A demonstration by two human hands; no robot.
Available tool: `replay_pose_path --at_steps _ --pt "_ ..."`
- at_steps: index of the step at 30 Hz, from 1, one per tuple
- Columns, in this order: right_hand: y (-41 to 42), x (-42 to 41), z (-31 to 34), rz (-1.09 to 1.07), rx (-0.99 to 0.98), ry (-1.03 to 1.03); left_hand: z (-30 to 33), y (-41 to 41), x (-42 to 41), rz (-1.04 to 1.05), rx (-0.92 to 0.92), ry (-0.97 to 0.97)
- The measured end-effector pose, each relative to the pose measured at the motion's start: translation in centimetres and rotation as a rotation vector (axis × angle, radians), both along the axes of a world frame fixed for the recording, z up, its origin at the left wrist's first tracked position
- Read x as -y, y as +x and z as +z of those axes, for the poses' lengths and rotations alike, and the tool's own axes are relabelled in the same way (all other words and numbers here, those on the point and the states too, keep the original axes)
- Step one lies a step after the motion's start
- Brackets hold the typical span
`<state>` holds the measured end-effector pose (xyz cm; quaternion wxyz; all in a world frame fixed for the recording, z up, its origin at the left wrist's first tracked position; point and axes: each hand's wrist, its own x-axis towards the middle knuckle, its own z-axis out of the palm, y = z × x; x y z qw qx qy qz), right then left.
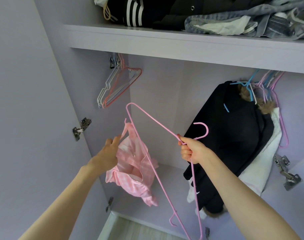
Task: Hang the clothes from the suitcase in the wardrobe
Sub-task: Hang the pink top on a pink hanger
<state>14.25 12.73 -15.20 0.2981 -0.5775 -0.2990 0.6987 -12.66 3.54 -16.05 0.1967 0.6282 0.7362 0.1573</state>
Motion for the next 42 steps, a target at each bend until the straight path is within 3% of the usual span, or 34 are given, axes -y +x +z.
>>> replay_pose_path --at_steps 4,8,12,16,20,25,29,37,42 --pt "0.8 -0.1 0.2 -0.017 -0.063 -0.028 0.4 1.0 0.0 0.123 0.01 0.293" --pt "1.3 -0.1 0.4 -0.074 -0.224 -0.053 0.5 1.4 -0.8 0.16 0.129 0.463" --pt "1.0 -0.6 0.7 -0.309 -0.437 -0.098 0.2 1.4 -1.1 0.262 0.338 0.354" --pt "0.3 -1.1 0.6 -0.57 -0.597 -0.137 -0.8 0.4 -0.5 0.184 0.324 0.304" --pt "-0.5 -1.7 1.1 -0.675 -0.643 -0.129 -1.3 -0.8 0.4 0.075 0.342 0.322" --pt "-1.5 -2.4 1.2 -0.656 -0.628 -0.069 -0.9 -1.1 0.3 -0.08 0.401 0.313" --pt "-2.2 -2.2 1.3 -0.647 -0.606 -0.033 -1.0 -1.1 0.2 -0.195 0.348 0.266" --pt "-1.4 -2.6 0.8 -0.661 -0.569 -0.02 -1.3 -1.0 0.4 -0.202 0.332 0.215" --pt "-2.4 -2.2 1.0 -0.515 -0.556 0.0 -1.0 0.5 -0.3 -0.183 0.296 0.173"
